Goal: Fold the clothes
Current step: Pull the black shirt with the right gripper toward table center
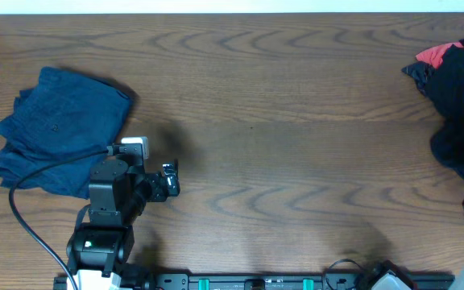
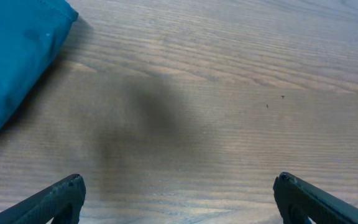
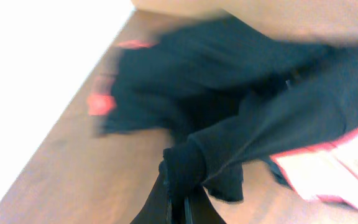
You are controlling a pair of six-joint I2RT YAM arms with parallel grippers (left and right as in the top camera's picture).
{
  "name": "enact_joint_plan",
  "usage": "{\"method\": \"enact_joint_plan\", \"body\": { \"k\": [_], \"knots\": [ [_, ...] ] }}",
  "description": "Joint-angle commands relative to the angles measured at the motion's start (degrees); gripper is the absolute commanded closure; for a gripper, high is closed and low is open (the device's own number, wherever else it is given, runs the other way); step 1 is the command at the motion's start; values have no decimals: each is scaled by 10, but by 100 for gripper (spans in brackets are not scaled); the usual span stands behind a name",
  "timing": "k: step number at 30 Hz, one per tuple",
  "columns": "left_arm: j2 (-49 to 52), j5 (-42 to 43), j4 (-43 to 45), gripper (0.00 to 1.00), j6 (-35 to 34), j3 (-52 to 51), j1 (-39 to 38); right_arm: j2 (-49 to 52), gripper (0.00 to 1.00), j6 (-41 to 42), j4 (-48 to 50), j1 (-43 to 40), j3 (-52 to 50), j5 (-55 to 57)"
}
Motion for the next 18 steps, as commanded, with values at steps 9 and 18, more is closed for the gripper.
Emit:
{"method": "enact_joint_plan", "body": {
  "k": [9, 18],
  "knots": [
    [0, 2, 1, 2, -5, 9, 3, -22, 99, -64, -76, 198, 65, -237],
    [0, 2, 1, 2, -5, 9, 3, 92, 99, -69, -54, 419, -1, -209]
  ]
}}
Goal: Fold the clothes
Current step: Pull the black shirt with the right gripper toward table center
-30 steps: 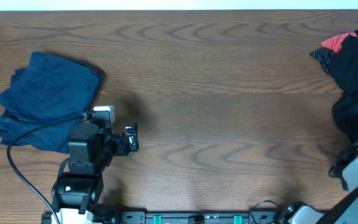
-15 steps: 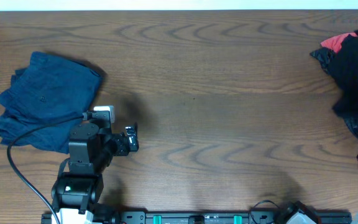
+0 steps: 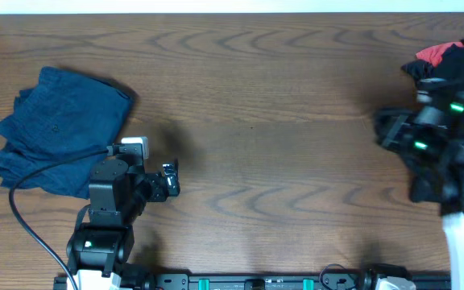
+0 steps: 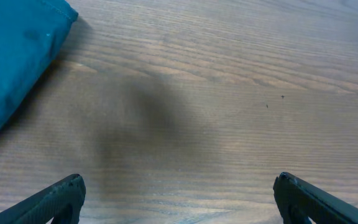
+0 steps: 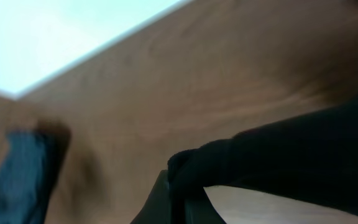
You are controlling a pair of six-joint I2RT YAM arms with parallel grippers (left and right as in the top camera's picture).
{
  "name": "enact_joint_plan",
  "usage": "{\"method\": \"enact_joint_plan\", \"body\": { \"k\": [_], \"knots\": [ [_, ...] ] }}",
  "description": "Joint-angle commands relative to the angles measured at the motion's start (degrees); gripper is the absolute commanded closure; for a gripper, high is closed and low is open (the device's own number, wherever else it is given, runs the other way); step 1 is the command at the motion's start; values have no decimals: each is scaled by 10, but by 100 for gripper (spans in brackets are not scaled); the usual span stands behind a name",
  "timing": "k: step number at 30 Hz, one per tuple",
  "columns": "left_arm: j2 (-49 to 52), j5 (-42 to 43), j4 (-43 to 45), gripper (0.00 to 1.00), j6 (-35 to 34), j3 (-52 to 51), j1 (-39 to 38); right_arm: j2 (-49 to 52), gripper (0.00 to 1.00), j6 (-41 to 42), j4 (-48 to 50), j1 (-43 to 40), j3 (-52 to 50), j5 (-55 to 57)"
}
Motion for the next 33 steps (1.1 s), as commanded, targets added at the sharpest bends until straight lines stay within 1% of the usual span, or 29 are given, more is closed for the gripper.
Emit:
{"method": "enact_joint_plan", "body": {
  "k": [1, 5, 9, 12, 15, 17, 18, 20, 22, 24, 25, 27, 29, 33],
  "knots": [
    [0, 2, 1, 2, -5, 9, 3, 61, 99, -18, 37, 88, -25, -9],
    [0, 2, 1, 2, -5, 9, 3, 152, 99, -22, 120, 190, -31, -10],
    [0, 2, 1, 2, -5, 9, 3, 255, 99, -28, 240, 286, -31, -22],
    [0, 2, 1, 2, -5, 9, 3, 323, 99, -26, 327, 330, -31, -22],
    [0, 2, 2, 2, -5, 9, 3, 360, 98, -25, 376, 349, -31, 1],
    [0, 2, 3, 2, -5, 9, 3, 362, 87, -25, 380, 348, -31, 40],
    [0, 2, 3, 2, -5, 9, 3, 357, 79, -26, 378, 344, -30, 61],
    [0, 2, 5, 2, -5, 9, 3, 334, 47, -26, 365, 329, -28, 105],
    [0, 2, 17, 2, -5, 9, 3, 300, 24, -25, 348, 306, -26, 138],
    [0, 3, 31, 2, -6, 9, 3, 254, 6, -26, 327, 273, -26, 164],
    [0, 5, 39, 2, -6, 9, 3, 228, 1, -26, 311, 253, -26, 177],
    [3, 5, 53, 2, -22, 9, 3, 183, 1, -26, 276, 216, -26, 197],
    [15, 10, 68, 2, -57, 9, 3, 135, 1, -26, 226, 172, -26, 210],
    [68, 73, 109, 2, -104, 9, -1, 63, 1, -42, 116, 80, -26, 220]
  ]
}}
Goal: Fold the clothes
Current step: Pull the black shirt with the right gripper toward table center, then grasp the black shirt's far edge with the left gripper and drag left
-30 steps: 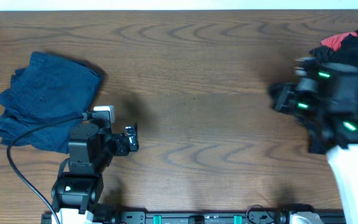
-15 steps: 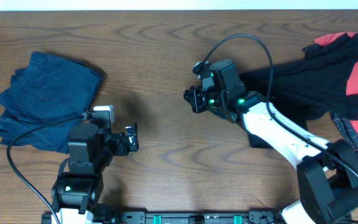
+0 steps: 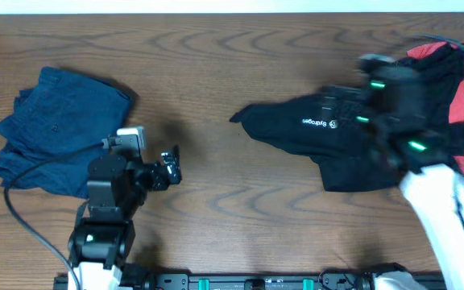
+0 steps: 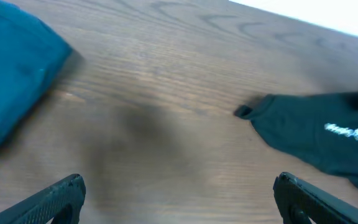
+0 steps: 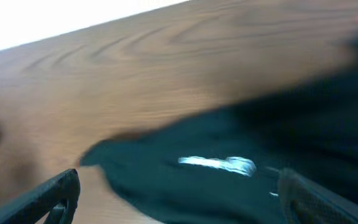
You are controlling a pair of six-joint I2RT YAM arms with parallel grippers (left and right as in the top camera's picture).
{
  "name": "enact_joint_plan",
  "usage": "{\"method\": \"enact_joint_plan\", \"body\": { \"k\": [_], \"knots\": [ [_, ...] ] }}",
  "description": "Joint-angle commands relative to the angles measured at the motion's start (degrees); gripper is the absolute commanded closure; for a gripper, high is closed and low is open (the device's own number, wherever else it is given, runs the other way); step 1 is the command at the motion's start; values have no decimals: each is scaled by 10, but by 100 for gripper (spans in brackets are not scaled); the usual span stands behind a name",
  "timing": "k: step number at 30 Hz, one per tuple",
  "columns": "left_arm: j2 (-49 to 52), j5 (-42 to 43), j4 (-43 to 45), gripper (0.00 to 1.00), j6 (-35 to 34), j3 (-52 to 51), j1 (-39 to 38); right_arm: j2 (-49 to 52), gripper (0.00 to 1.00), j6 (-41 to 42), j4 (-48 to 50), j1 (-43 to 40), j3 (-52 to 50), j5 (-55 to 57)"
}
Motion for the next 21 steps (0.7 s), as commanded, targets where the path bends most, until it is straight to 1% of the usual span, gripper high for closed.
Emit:
{"method": "enact_joint_plan", "body": {
  "k": [1, 5, 9, 11, 17, 21],
  "knots": [
    [54, 67, 31, 2, -61, 9, -4, -41, 1, -21, -60, -65, 3, 28],
    [156, 109, 120, 2, -115, 9, -35, -67, 1, -30, -148, -136, 3, 41],
    [261, 111, 220, 2, -176, 9, -90, -67, 1, -30, -202, -182, 3, 74],
    [311, 111, 275, 2, -202, 9, -123, -67, 1, -30, -214, -195, 3, 77],
    [475, 105, 452, 2, -318, 9, -214, -68, 1, -29, -217, -204, 3, 77],
    [572, 102, 591, 2, -359, 9, -263, -68, 1, -29, -219, -205, 3, 77]
  ]
}}
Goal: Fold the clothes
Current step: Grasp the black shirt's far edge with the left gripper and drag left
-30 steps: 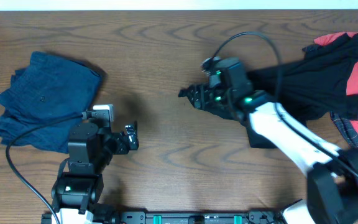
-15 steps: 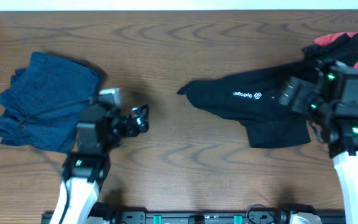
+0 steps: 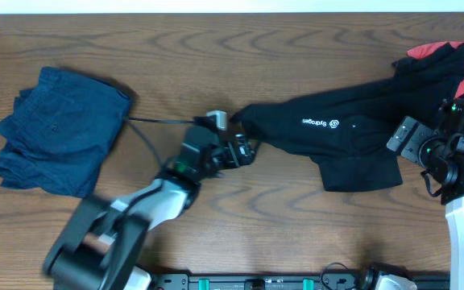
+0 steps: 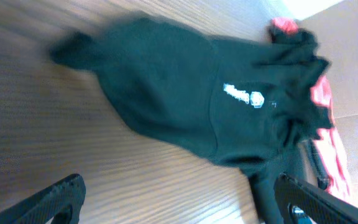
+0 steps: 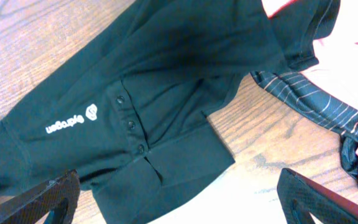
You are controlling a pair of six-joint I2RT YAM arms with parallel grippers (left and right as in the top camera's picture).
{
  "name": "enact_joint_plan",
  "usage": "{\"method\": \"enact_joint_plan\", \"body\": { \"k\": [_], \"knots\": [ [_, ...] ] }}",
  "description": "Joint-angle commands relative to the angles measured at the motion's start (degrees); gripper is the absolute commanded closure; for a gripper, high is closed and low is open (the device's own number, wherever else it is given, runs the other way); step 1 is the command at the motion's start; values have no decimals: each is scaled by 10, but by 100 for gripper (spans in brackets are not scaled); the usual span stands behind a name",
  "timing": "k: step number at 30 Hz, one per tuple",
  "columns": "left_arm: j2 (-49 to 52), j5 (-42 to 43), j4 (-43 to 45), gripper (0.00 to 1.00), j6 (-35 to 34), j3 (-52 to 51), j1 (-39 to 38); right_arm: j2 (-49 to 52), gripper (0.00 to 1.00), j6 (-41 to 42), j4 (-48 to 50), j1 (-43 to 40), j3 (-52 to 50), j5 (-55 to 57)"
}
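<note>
A black polo shirt [image 3: 337,129] with a white chest logo [image 3: 316,122] lies spread across the right half of the table, its left tip near the middle. My left gripper [image 3: 244,151] stands open just below-left of that tip; the left wrist view shows the shirt [image 4: 173,99] ahead of the open fingers [image 4: 61,196]. My right gripper [image 5: 179,208] is open above the shirt's lower edge [image 5: 160,174], holding nothing. A folded blue garment [image 3: 59,129] rests at the far left.
A red garment [image 3: 433,52] lies under the shirt's right end at the table's back right corner. A dark striped cloth [image 5: 309,99] and a pink-red cloth [image 5: 353,31] lie beside the shirt. The left arm's cable [image 3: 155,121] trails over the wood.
My left gripper was beside the blue garment and now sits at the black shirt's left tip. My right gripper was over the shirt's upper middle and now stands lower right. Both stay open.
First my right gripper was shut on black cloth at the pile on the far right. It still held that cloth further left. Then it was open, with the shirt laid out across the table. Now my left gripper has come to the shirt's tip.
</note>
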Motion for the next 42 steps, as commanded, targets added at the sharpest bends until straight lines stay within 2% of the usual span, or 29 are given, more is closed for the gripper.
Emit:
{"method": "enact_joint_plan", "body": {
  "k": [1, 4, 9, 12, 16, 17, 19, 22, 25, 26, 30, 35, 39, 42],
  "knots": [
    [69, -8, 84, 2, -75, 2, -37, -2, 1, -10, -3, -5, 3, 9],
    [118, -55, 137, 2, -120, 7, -66, -2, 1, -10, -4, -5, 3, 9],
    [183, -76, 131, 1, -133, 62, -108, -2, 1, -10, -5, -5, 3, 9],
    [213, -58, 85, 0, -133, 113, -126, -2, 1, -10, -5, -5, 3, 9],
    [234, -55, -5, 6, -133, 172, -134, -2, 1, -10, -5, -5, 3, 9],
    [235, -58, -18, 12, -133, 180, -134, -2, 1, -10, -5, -5, 3, 9],
    [235, -62, -23, 32, -122, 188, -131, -2, 1, -10, -5, -5, 3, 9],
    [235, -61, -23, 55, -102, 195, -123, -2, 1, -10, -5, -5, 3, 9],
    [235, -61, -24, 91, -89, 196, -110, -2, 1, -10, -5, -5, 3, 9],
    [235, -61, -28, 94, -85, 196, -104, -2, 1, -10, -5, -5, 3, 9],
    [219, -61, -72, 94, -44, 196, -74, -2, 1, -10, -5, -5, 3, 9],
    [152, -89, -174, 94, 83, 196, -9, -2, 1, -10, -5, -5, 3, 9],
    [68, -150, -228, 94, 160, 203, 75, -2, 1, -10, -5, -5, 3, 9],
    [22, -160, -246, 94, 174, 218, 150, -2, 1, -10, -5, -5, 3, 9]
  ]
}}
